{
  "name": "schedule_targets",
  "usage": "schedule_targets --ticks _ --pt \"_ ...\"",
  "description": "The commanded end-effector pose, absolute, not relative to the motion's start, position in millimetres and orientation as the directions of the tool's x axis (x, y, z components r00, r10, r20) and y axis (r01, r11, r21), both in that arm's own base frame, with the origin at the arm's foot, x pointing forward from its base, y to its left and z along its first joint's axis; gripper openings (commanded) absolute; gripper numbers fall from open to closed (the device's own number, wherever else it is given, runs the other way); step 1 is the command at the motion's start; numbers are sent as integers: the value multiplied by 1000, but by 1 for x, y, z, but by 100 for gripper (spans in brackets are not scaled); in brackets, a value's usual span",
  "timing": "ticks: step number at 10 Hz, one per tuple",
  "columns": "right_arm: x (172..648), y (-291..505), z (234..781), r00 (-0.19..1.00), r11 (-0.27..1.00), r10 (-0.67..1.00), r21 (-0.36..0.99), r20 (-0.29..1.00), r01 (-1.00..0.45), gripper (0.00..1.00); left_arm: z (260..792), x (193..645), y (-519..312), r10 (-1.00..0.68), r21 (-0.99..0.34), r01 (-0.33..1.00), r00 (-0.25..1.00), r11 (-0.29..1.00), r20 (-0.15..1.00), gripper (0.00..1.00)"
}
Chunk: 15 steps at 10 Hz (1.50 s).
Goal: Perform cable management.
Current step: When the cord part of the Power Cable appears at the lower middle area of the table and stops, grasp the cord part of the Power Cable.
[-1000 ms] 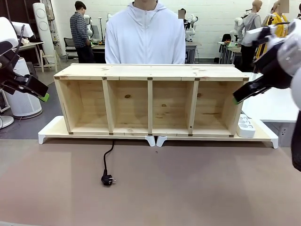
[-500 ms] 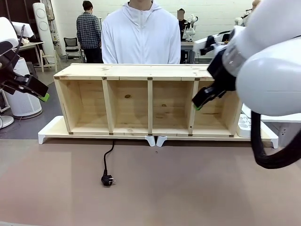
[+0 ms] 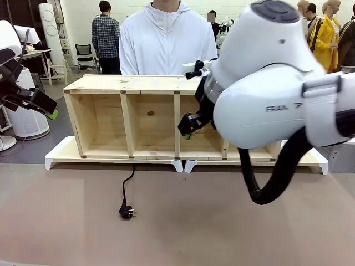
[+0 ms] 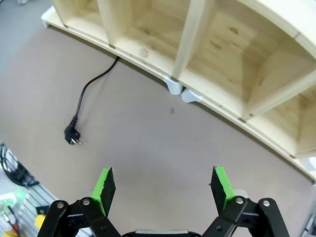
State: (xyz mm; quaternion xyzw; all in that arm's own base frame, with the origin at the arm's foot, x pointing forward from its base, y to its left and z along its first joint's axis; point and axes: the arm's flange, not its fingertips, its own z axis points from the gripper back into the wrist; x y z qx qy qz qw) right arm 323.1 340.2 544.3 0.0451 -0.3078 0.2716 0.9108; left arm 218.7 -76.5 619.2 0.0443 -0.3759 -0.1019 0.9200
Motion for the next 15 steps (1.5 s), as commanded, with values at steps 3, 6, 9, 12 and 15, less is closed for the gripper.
schedule_targets --ticks 3,6,9,12,15 --pt "359 411 500 711 865 406 11 575 -502 100 620 220 -77 -221 158 154 689 975 690 100" --pt "385 464 464 743 848 440 41 504 -529 100 620 220 -77 -221 158 154 689 975 690 100" --pt "415 507 431 802 875 398 79 445 -477 100 620 220 -77 -221 158 154 689 975 690 100" --pt "409 540 403 824 853 461 92 330 -514 100 620 220 -77 -221 158 154 689 975 690 100" --pt "398 557 389 819 828 515 102 253 -552 100 620 220 -77 -221 158 154 689 975 690 100"
